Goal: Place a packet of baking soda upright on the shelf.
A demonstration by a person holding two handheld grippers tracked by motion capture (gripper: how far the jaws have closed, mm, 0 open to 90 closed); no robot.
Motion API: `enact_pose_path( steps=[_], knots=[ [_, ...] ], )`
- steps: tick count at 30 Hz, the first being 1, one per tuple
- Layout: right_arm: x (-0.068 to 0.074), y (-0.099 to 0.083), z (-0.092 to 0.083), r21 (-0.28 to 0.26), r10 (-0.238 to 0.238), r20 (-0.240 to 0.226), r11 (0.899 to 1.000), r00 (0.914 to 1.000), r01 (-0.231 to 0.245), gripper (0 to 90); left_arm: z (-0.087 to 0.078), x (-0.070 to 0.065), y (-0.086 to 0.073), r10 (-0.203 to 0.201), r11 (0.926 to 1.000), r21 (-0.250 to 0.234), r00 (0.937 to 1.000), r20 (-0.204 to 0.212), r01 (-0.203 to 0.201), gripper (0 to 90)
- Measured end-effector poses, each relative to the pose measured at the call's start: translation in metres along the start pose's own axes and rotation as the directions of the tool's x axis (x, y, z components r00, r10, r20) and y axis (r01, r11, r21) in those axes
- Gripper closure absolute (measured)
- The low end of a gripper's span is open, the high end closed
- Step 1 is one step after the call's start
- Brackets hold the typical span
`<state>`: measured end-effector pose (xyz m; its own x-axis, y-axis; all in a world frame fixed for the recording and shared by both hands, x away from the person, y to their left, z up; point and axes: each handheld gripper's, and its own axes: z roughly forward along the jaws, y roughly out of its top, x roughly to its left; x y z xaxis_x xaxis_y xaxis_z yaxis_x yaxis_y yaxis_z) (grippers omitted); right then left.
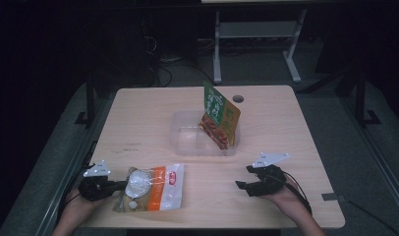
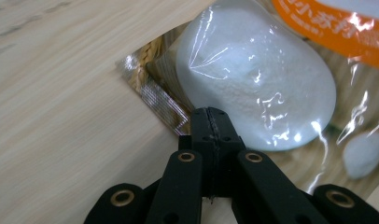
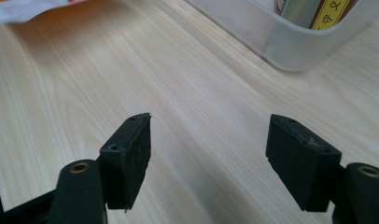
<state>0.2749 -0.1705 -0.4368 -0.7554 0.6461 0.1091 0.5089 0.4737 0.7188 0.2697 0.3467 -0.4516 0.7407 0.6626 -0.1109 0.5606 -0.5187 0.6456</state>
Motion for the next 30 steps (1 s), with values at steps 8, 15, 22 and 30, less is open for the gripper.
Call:
enact_pose_path(
  steps=[8,15,22,30],
  knots=[
    [-0.001,-0.002,-0.005,-0.007,0.014,0.007,1.0,0.9999,-0.014,30.7,0.0,-0.02,0.001,0.002,1.0,0.009,0.9999,0.017,-0.002,89.9],
    [0.0,-0.006,-0.005,0.004,0.017,0.005,1.0,0.9998,-0.017,30.7,-0.006,-0.035,-0.012,-0.019,0.9998,-0.001,0.9984,0.053,0.019,89.9],
    [0.005,-0.003,-0.004,0.007,0.001,0.001,1.0,1.0,-0.001,30.7,0.008,-0.054,0.002,0.026,0.9996,0.002,0.9926,0.118,-0.027,89.9],
    [0.004,-0.003,-0.002,0.015,0.003,-0.002,1.0,1.0,-0.003,30.7,0.028,-0.06,0.024,0.109,0.9939,-0.004,0.9825,0.151,-0.11,89.9]
  ],
)
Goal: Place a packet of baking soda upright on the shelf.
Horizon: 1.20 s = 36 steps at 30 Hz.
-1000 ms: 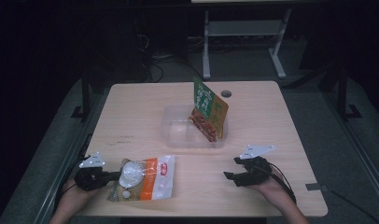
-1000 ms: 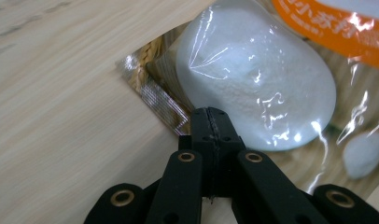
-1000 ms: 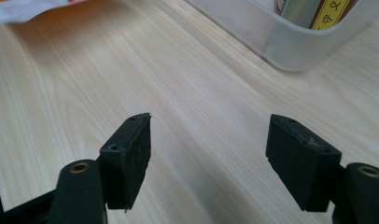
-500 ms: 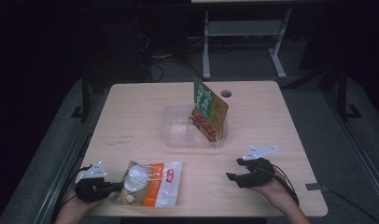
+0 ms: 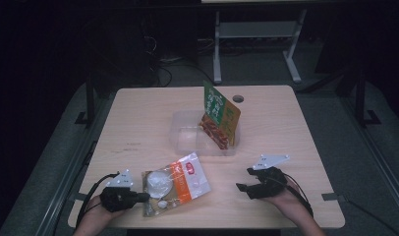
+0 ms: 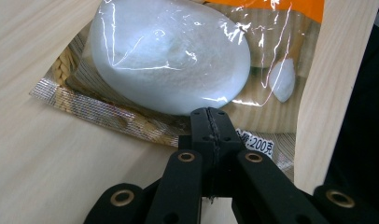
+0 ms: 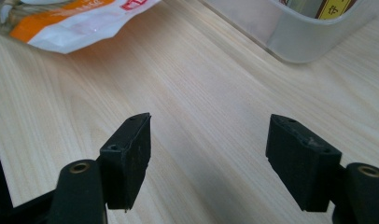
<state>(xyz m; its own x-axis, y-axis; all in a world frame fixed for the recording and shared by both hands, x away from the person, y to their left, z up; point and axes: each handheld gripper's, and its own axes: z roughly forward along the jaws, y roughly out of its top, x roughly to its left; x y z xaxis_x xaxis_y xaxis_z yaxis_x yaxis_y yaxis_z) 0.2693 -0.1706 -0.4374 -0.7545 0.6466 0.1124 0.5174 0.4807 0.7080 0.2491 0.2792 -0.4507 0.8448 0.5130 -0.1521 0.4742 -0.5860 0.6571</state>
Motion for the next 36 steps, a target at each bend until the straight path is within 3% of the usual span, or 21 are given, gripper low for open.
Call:
enact_pose_path(
  steps=[4,6,8,16,20,23,25,30,31,34,36],
  knots=[
    [-0.001,0.0,0.001,0.0,-0.001,-0.002,1.0,1.0,0.001,30.7,0.005,-0.001,0.01,0.018,0.9998,-0.012,0.9995,0.027,-0.017,89.9],
    [-0.001,0.0,0.001,0.004,0.005,-0.001,1.0,1.0,-0.005,30.7,0.005,0.001,0.016,0.05,0.9987,-0.015,0.9984,0.028,-0.049,89.8],
    [-0.001,0.0,0.001,0.003,0.005,-0.002,1.0,1.0,-0.005,30.7,0.005,0.003,0.024,0.051,0.998,-0.038,0.9983,0.027,-0.05,88.9],
    [-0.002,0.0,0.001,0.002,0.004,-0.001,1.0,1.0,-0.004,30.7,0.014,0.026,0.064,0.087,0.992,-0.092,0.9962,-0.013,-0.087,68.2],
    [-0.002,0.0,0.001,0.002,0.006,-0.002,1.0,1.0,-0.006,30.7,0.029,0.042,0.076,0.079,0.9949,-0.062,0.9968,-0.01,-0.08,60.5],
    [-0.002,-0.001,0.001,0.001,0.001,-0.003,1.0,1.0,-0.001,30.7,0.042,0.048,0.076,0.061,0.9979,-0.022,0.9978,0.024,-0.061,58.5],
    [-0.002,-0.001,0.001,0.002,-0.003,-0.002,1.0,1.0,0.003,30.7,0.048,0.049,0.075,0.042,0.999,-0.015,0.9968,0.068,-0.041,56.8],
    [0.0,0.0,0.002,0.012,-0.005,-0.004,1.0,1.0,0.005,30.7,0.057,0.046,0.074,0.065,0.997,0.033,0.9925,0.104,-0.069,62.6],
    [0.0,0.0,0.002,0.012,-0.005,-0.004,1.0,1.0,0.005,30.7,0.058,0.045,0.073,0.05,0.9983,0.025,0.9929,0.108,-0.053,62.6],
    [0.001,0.001,0.003,0.008,-0.01,-0.003,1.0,0.9999,0.01,30.7,0.056,0.047,0.072,0.029,0.9995,0.009,0.9925,0.119,-0.03,76.8],
    [0.001,0.001,0.003,0.01,-0.008,-0.004,1.0,1.0,0.008,30.7,0.055,0.048,0.071,0.043,0.999,0.002,0.9911,0.126,-0.044,85.8]
  ],
)
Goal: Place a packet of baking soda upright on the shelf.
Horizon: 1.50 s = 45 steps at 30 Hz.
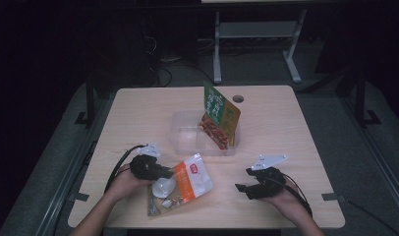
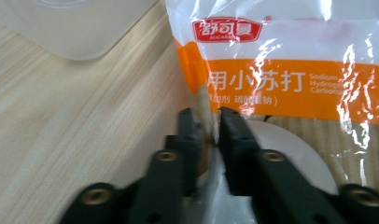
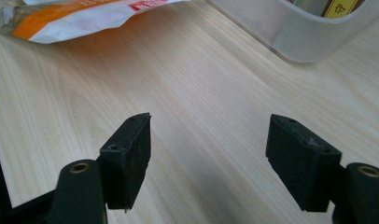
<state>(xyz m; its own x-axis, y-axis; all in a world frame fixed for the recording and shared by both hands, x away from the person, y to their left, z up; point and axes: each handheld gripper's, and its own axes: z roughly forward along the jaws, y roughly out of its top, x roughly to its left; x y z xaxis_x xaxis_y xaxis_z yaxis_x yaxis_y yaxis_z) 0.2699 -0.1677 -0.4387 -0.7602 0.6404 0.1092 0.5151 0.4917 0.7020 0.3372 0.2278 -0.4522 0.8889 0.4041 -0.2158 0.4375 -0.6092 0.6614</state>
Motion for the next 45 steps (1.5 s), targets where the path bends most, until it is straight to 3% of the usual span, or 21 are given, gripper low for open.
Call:
enact_pose_path(
  steps=[2,7,13,17,21,25,28,33,36,41,44,45],
  knots=[
    [0.0,0.0,0.0,0.001,0.001,0.0,1.0,1.0,-0.001,30.7,-0.001,-0.001,-0.001,0.004,1.0,0.0,1.0,0.0,-0.004,89.1],
    [0.0,0.0,0.002,0.003,-0.002,-0.016,1.0,0.9999,0.002,31.7,-0.008,-0.005,-0.001,-0.017,0.9974,-0.07,0.9998,0.006,0.018,89.9],
    [0.005,0.004,0.006,-0.012,-0.014,-0.076,1.0,0.997,0.013,32.1,-0.017,-0.013,0.004,-0.007,0.9906,-0.136,1.0,-0.005,0.006,90.0],
    [0.011,0.008,0.009,-0.036,-0.029,-0.127,0.999,0.9914,0.025,31.9,-0.029,-0.019,0.009,0.001,0.977,-0.213,1.0,0.008,0.001,90.0],
    [0.015,0.013,0.013,-0.062,-0.047,-0.174,0.997,0.9837,0.037,31.8,-0.039,-0.023,0.014,-0.002,0.9548,-0.297,1.0,0.005,0.003,90.0],
    [0.018,0.022,0.018,-0.097,-0.055,-0.209,0.995,0.9763,0.036,32.0,-0.046,-0.025,0.02,-0.003,0.9349,-0.355,1.0,-0.006,0.001,90.0],
    [0.018,0.03,0.024,-0.136,-0.05,-0.249,0.991,0.9672,0.016,31.8,-0.047,-0.025,0.022,-0.008,0.9251,-0.38,1.0,-0.004,0.006,90.0],
    [0.017,0.041,0.045,-0.171,-0.019,-0.291,0.985,0.9564,-0.032,31.6,-0.049,-0.024,0.021,-0.012,0.922,-0.387,0.9999,-0.006,0.009,90.0],
    [0.017,0.047,0.059,-0.18,-0.003,-0.327,0.982,0.9449,-0.059,32.8,-0.049,-0.024,0.021,-0.017,0.9187,-0.395,0.9999,-0.003,0.015,90.0],
    [0.021,0.057,0.076,-0.189,-0.018,-0.353,0.98,0.9355,-0.052,44.0,-0.051,-0.023,0.02,-0.018,0.912,-0.41,0.9998,-0.002,0.016,90.0],
    [0.023,0.06,0.082,-0.193,-0.016,-0.371,0.979,0.9283,-0.06,54.9,-0.053,-0.022,0.019,-0.024,0.9072,-0.42,0.9997,-0.002,0.021,90.0],
    [0.023,0.06,0.083,-0.193,-0.019,-0.382,0.979,0.9239,-0.06,62.5,-0.054,-0.022,0.019,-0.024,0.9043,-0.426,0.9997,-0.004,0.02,90.0]
  ],
)
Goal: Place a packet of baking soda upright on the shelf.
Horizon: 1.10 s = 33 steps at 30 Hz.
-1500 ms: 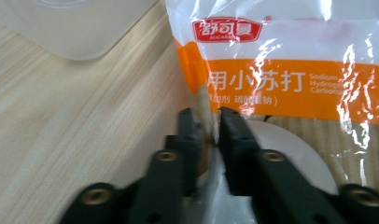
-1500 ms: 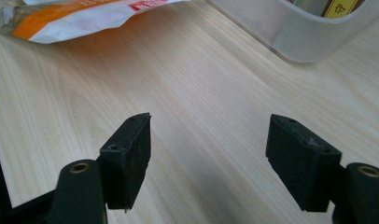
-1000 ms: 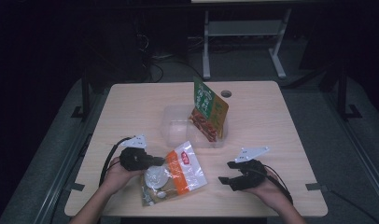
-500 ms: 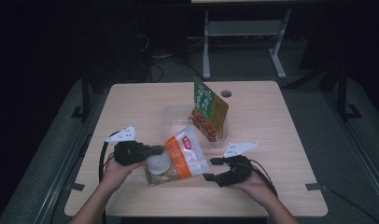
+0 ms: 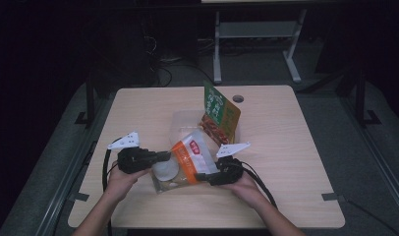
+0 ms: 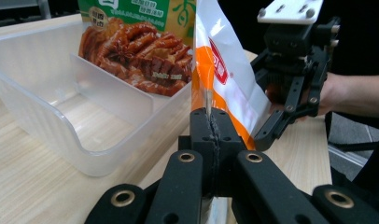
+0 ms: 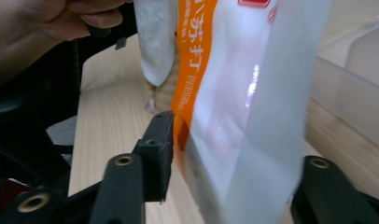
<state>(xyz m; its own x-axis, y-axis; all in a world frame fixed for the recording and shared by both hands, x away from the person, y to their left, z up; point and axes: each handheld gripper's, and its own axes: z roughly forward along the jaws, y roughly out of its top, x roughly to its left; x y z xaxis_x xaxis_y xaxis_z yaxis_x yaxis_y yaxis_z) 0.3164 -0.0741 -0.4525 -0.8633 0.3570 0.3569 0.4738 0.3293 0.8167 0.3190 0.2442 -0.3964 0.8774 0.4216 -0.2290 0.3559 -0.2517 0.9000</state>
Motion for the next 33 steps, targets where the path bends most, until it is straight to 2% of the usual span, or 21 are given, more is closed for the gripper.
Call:
enact_pose_path(
  steps=[2,5,6,8,9,13,17,22,26,27,28,32,33],
  knots=[
    [0.001,0.0,0.001,0.002,0.007,-0.018,1.0,0.9998,-0.007,66.3,-0.001,0.0,0.0,-0.003,1.0,-0.004,1.0,0.002,0.003,90.0],
    [0.002,0.0,0.0,0.0,0.019,-0.042,1.0,0.999,-0.019,79.8,-0.001,0.001,0.0,-0.009,0.9999,-0.011,1.0,0.003,0.009,90.0],
    [0.002,0.001,-0.001,-0.005,0.017,-0.049,1.0,0.9987,-0.017,84.9,-0.001,0.001,0.0,-0.009,0.9999,-0.013,1.0,0.003,0.009,90.0],
    [0.002,0.002,-0.004,-0.022,0.002,-0.066,1.0,0.9978,-0.003,89.4,-0.001,0.0,0.0,-0.009,0.9998,-0.017,1.0,0.004,0.009,90.0],
    [0.005,0.004,-0.008,-0.026,-0.02,-0.08,1.0,0.9966,0.018,89.8,-0.001,-0.001,0.0,-0.007,0.9998,-0.021,1.0,0.004,0.007,90.0],
    [0.009,0.01,-0.014,-0.036,-0.053,-0.086,0.998,0.9949,0.05,90.0,-0.001,-0.001,0.001,0.001,0.9997,-0.026,1.0,0.009,0.0,90.0],
    [0.015,0.022,-0.024,-0.056,-0.098,-0.076,0.994,0.9923,0.094,90.0,0.0,-0.003,0.001,0.008,0.9996,-0.026,0.9999,0.013,-0.007,89.9],
    [0.024,0.039,-0.033,-0.077,-0.16,-0.053,0.985,0.9857,0.156,90.0,0.009,-0.009,-0.002,0.053,0.9983,0.025,0.9985,0.008,-0.054,89.8],
    [0.029,0.05,-0.037,-0.073,-0.212,-0.012,0.975,0.9771,0.211,90.0,0.016,-0.011,-0.005,0.06,0.9975,0.037,0.998,0.021,-0.06,89.8],
    [0.03,0.053,-0.037,-0.058,-0.239,0.01,0.969,0.971,0.239,90.0,0.017,-0.012,-0.006,0.054,0.9977,0.039,0.9983,0.02,-0.055,89.7],
    [0.033,0.055,-0.038,-0.045,-0.248,0.018,0.968,0.9686,0.249,90.0,0.018,-0.011,-0.007,0.055,0.9977,0.038,0.9983,0.021,-0.056,89.5],
    [0.041,0.063,-0.038,-0.01,-0.312,0.06,0.95,0.9481,0.313,90.0,0.017,-0.008,-0.008,0.04,0.999,0.021,0.9992,0.009,-0.04,88.0],
    [0.044,0.066,-0.039,0.001,-0.325,0.068,0.945,0.9432,0.326,90.0,0.016,-0.007,-0.008,0.046,0.9986,0.027,0.9989,0.003,-0.046,87.1]
  ],
)
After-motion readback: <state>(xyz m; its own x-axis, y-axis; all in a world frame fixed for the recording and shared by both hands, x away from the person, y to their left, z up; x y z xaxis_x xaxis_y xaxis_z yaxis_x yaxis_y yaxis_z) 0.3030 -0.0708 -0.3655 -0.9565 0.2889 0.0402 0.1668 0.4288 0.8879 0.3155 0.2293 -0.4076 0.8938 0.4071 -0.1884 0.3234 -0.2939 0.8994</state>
